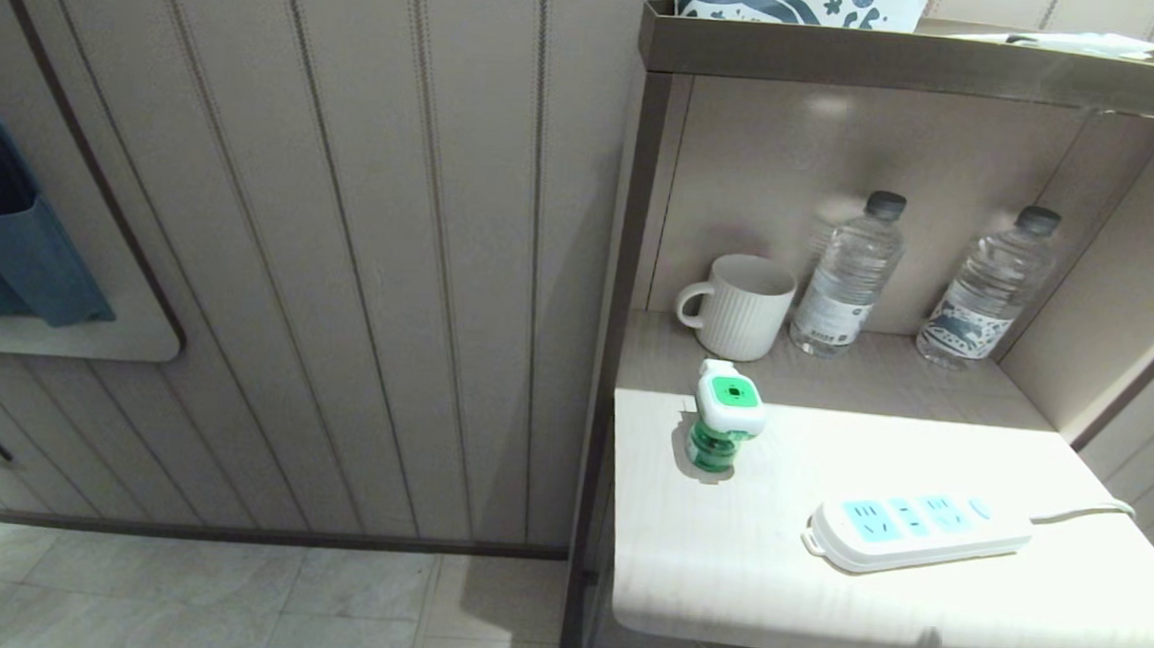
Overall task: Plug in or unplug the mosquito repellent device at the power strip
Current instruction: Pick up the mosquito repellent liquid
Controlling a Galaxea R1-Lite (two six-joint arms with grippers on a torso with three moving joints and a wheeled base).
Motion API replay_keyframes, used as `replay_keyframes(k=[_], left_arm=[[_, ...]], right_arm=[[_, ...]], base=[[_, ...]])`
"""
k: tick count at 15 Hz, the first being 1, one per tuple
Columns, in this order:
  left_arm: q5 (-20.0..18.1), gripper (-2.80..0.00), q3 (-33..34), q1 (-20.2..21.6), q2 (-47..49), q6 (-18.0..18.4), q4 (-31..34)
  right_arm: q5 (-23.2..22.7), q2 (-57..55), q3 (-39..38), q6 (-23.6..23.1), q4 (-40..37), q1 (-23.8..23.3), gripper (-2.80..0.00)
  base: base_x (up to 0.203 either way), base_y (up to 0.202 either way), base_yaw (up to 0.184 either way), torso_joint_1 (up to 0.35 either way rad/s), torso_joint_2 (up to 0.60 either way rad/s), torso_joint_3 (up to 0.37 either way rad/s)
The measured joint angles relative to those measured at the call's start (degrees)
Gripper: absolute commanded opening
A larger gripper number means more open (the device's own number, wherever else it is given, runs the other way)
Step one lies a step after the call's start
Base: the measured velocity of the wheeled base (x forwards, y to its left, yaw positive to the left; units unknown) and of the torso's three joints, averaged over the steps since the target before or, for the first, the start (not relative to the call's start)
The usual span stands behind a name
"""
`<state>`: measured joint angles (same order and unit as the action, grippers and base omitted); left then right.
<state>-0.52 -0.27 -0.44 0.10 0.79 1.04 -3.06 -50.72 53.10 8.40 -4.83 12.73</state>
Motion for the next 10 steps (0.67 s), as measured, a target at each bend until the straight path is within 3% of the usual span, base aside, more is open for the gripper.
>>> replay_keyframes(k=[2,4,6,8,10], left_arm=[[0.0,-2.80,0.0,0.0,0.0,0.0,0.0],[0.0,-2.80,0.0,0.0,0.0,0.0,0.0],[0.0,-2.80,0.0,0.0,0.0,0.0,0.0],[0.0,-2.80,0.0,0.0,0.0,0.0,0.0],[0.0,-2.80,0.0,0.0,0.0,0.0,0.0]], right_arm=[[9.8,-5.4,1.5,0.4,1.5,10.7,-2.80],[22.9,-10.0,1.7,0.6,5.0,25.0,-2.80],[36.5,-14.2,-0.3,0.9,10.3,35.8,-2.80],[47.3,-17.7,-4.0,1.1,18.5,39.6,-2.80],[54.5,-21.1,-8.1,0.5,29.1,40.5,-2.80]], base=[[0.000,0.000,0.000,0.000,0.00,0.000],[0.000,0.000,0.000,0.000,0.00,0.000],[0.000,0.000,0.000,0.000,0.00,0.000],[0.000,0.000,0.000,0.000,0.00,0.000],[0.000,0.000,0.000,0.000,0.00,0.000]])
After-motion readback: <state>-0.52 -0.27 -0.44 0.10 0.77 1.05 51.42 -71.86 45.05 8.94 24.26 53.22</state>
